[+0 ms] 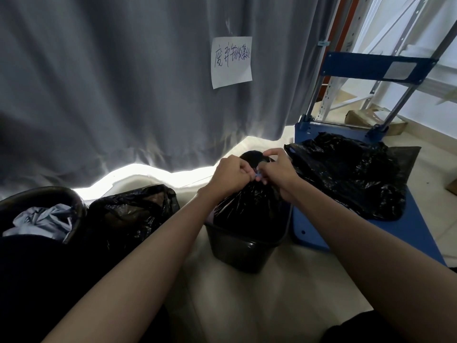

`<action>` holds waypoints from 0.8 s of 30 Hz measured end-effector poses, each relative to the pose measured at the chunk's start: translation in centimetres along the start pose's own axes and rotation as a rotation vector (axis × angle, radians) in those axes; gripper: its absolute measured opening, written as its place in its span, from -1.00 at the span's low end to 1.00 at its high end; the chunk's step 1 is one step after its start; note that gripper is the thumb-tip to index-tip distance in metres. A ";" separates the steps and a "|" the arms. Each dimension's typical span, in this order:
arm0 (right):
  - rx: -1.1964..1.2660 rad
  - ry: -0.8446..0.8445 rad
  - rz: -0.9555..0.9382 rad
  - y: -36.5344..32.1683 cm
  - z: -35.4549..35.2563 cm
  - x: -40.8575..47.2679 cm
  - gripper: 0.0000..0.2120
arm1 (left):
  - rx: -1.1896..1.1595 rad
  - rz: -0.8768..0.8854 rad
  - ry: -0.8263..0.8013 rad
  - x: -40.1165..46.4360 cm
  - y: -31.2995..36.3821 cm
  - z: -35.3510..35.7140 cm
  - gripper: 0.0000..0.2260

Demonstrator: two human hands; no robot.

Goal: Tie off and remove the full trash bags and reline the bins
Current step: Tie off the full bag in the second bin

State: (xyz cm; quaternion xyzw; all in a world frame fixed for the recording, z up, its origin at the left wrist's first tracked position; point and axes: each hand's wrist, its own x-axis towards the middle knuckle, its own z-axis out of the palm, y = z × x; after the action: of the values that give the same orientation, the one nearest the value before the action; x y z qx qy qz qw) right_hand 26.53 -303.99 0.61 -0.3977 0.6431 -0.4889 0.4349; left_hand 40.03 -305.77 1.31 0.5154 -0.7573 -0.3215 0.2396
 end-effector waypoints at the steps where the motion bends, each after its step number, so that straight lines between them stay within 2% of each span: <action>1: 0.000 -0.018 -0.002 -0.1 0.0 -0.1 -0.70 | -0.017 -0.017 -0.018 0.0 -0.1 -0.3 -0.88; 8: -0.154 -0.211 -0.102 -0.6 -0.2 -1.4 -0.81 | -0.009 -0.033 -0.034 0.1 -0.6 -0.9 -0.85; 11: -0.142 -0.205 -0.086 -0.4 -0.4 -1.4 -0.79 | 0.009 -0.005 -0.004 -0.1 -0.5 -0.6 -0.82; 16: -0.030 -0.170 0.007 0.0 -0.8 -1.0 -0.72 | -0.029 0.004 0.009 -0.3 -0.7 -0.1 -0.94; 20: 0.053 -0.140 0.045 0.1 -1.2 -0.7 -0.70 | -0.096 0.010 0.022 -0.7 -0.5 0.0 -0.83; 24: 0.118 -0.143 0.071 0.0 -1.3 -0.6 -0.72 | -0.158 0.015 0.085 -0.9 -0.3 0.1 -0.83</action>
State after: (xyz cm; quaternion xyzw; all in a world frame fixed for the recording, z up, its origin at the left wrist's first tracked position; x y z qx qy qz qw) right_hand 25.45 -303.10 0.92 -0.3821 0.5943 -0.4805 0.5195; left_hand 40.50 -304.98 1.00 0.5023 -0.7226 -0.3563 0.3139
